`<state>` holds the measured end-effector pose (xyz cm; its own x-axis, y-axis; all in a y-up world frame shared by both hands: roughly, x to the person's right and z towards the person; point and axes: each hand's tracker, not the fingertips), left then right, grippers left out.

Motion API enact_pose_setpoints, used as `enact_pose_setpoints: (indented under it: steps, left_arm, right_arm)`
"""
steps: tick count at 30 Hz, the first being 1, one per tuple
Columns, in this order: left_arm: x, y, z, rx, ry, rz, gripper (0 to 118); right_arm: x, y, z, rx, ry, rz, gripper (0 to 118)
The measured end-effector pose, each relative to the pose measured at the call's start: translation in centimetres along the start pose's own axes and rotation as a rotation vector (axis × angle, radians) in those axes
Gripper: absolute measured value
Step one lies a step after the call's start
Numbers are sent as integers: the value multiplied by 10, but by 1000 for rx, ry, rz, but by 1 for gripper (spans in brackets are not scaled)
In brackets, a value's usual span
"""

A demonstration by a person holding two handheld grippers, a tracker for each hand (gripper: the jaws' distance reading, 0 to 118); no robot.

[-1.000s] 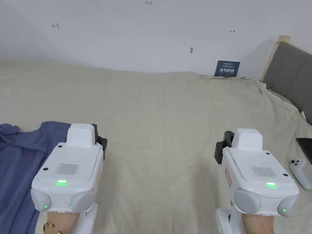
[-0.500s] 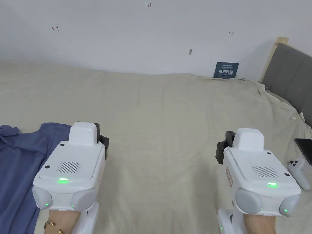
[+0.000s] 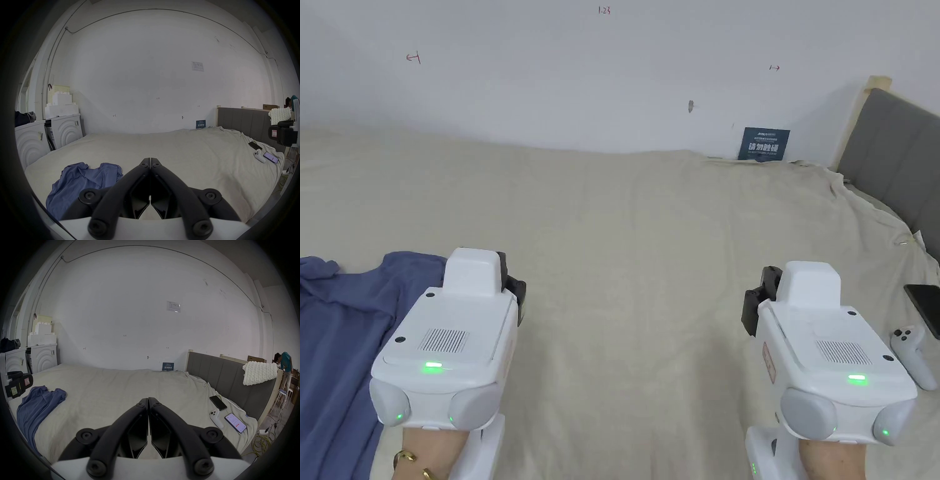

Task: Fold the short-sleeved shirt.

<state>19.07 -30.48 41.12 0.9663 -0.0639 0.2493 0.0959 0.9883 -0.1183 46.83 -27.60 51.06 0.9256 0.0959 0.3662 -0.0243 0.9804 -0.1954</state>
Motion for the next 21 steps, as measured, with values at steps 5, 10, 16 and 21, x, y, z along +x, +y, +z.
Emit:
enact_pose_setpoints:
  steps: [5, 10, 16, 21]
  left_arm:
    - [-1, 1, 1, 3, -1, 5, 0]
    - [-10, 2, 4, 4, 22, 19, 0]
    - [-46, 3, 17, 8, 107, 24, 0]
    - [-90, 1, 36, 3, 228, 42, 0]
  right_arm:
    - [1, -1, -2, 1, -4, 4, 0]
    - [-14, 6, 1, 6, 22, 16, 0]
    - [-54, 17, -8, 40, 146, 45, 0]
    - [-106, 25, -8, 57, 278, 57, 0]
